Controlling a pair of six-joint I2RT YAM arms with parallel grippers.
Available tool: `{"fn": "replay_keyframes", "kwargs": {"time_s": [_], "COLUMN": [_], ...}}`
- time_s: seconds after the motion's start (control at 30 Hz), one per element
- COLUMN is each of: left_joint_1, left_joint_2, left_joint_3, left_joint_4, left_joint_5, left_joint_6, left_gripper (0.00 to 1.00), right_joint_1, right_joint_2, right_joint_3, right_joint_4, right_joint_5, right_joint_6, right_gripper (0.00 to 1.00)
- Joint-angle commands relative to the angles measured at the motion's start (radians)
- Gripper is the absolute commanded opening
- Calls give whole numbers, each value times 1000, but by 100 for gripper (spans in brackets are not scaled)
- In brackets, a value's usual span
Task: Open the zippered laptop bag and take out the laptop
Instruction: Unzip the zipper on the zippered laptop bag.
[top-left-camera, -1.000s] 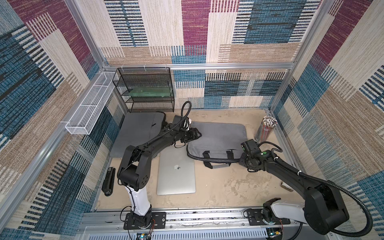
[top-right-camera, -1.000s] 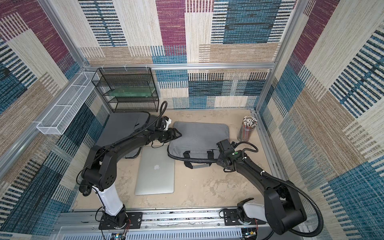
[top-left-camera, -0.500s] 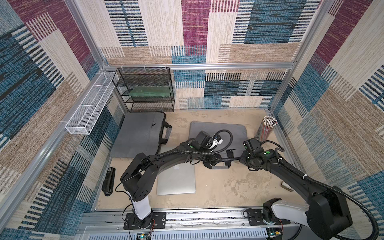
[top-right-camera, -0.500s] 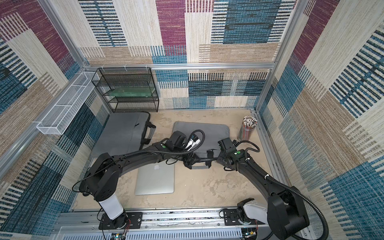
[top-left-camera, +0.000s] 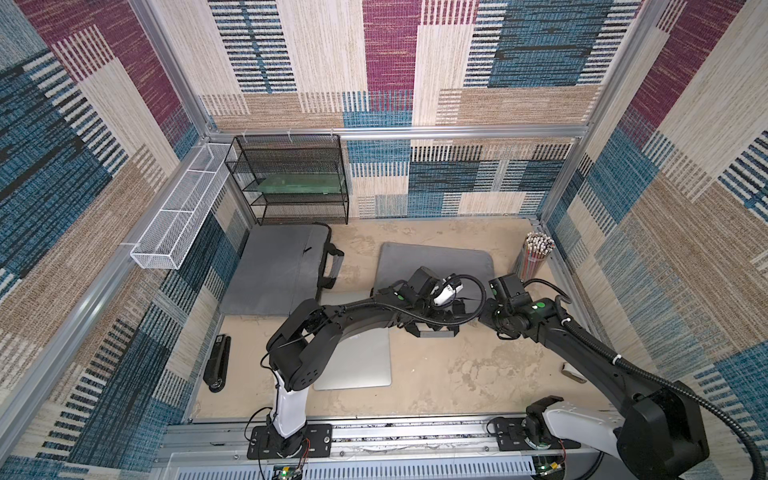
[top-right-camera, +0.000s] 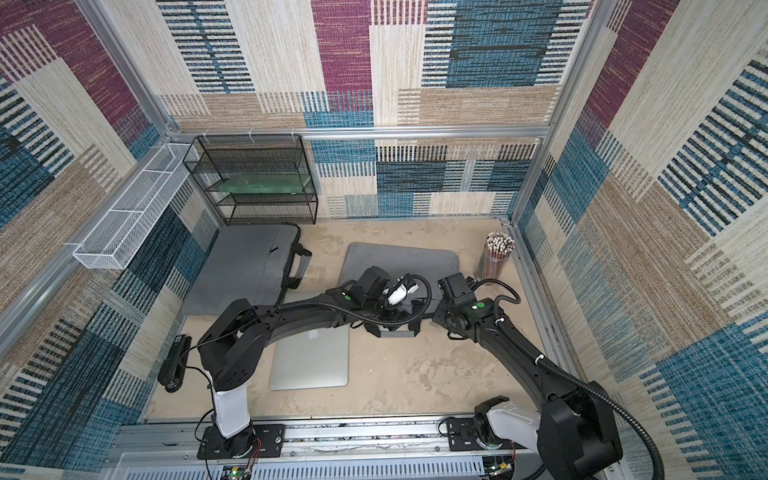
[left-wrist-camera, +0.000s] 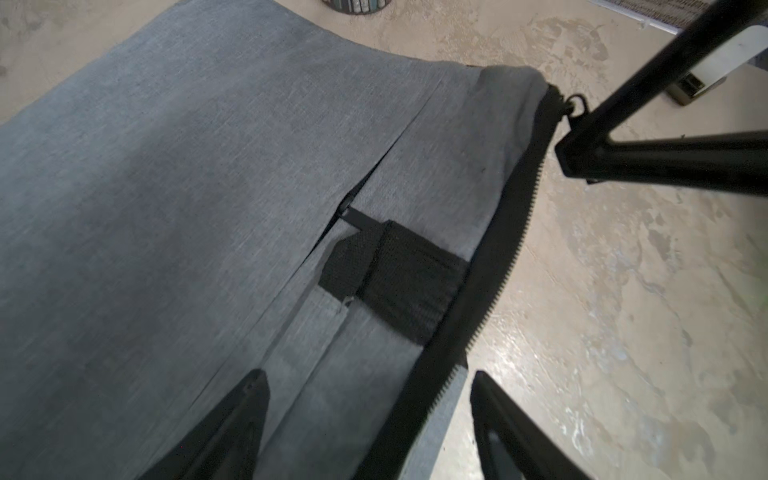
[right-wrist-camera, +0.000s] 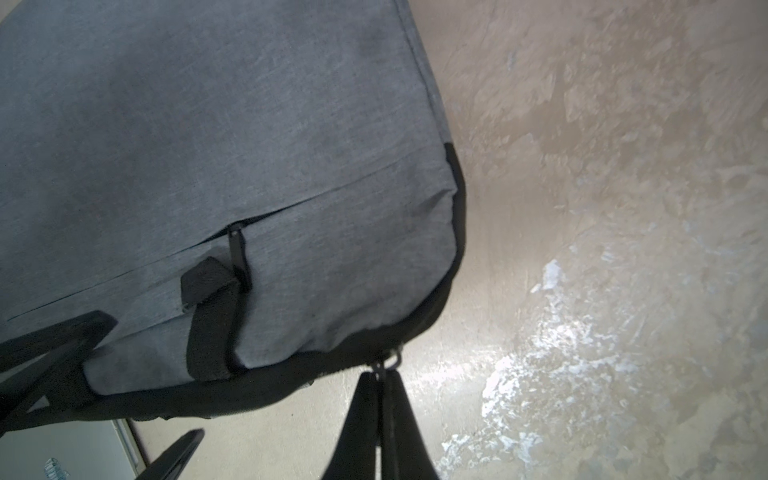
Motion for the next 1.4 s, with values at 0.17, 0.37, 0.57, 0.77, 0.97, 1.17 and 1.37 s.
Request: {"fn": "replay_keyframes", "kwargs": {"time_s": [0.17,0.37,0.57,0.77,0.97,1.17,1.37], "left_joint_1": [-6,-9,-6,7,33,59,97], "left_joint_2": [58,92,81,17,-35,-89,-128], "left_joint_3": [59,107,102,2,-77,-147,-181], "left_joint_4": [21,22,58,154,219,289,291], "left_joint_5": [43,33,0,12,24,64,88], "left_joint_6": [2,-42,-68,-54,-38,-6,24], "left_gripper": [72,56,19,0,0,0,0], "right_joint_1": [-1,9,8,-60,-129,-184,-258], "right_joint_2": [-32,-29,-35,-71,-97,-90,-94], "right_joint_3": [5,10,1,-37,-52,-56,-75], "right_joint_4": [29,53,38,48,72,60,57], "right_joint_5": [-8,-44,-43,-71,-127,-109,-87], "right_joint_6": [3,6,-6,-43,-123,-191,-221], "right_gripper": [0,0,0,0,0,0,0]}}
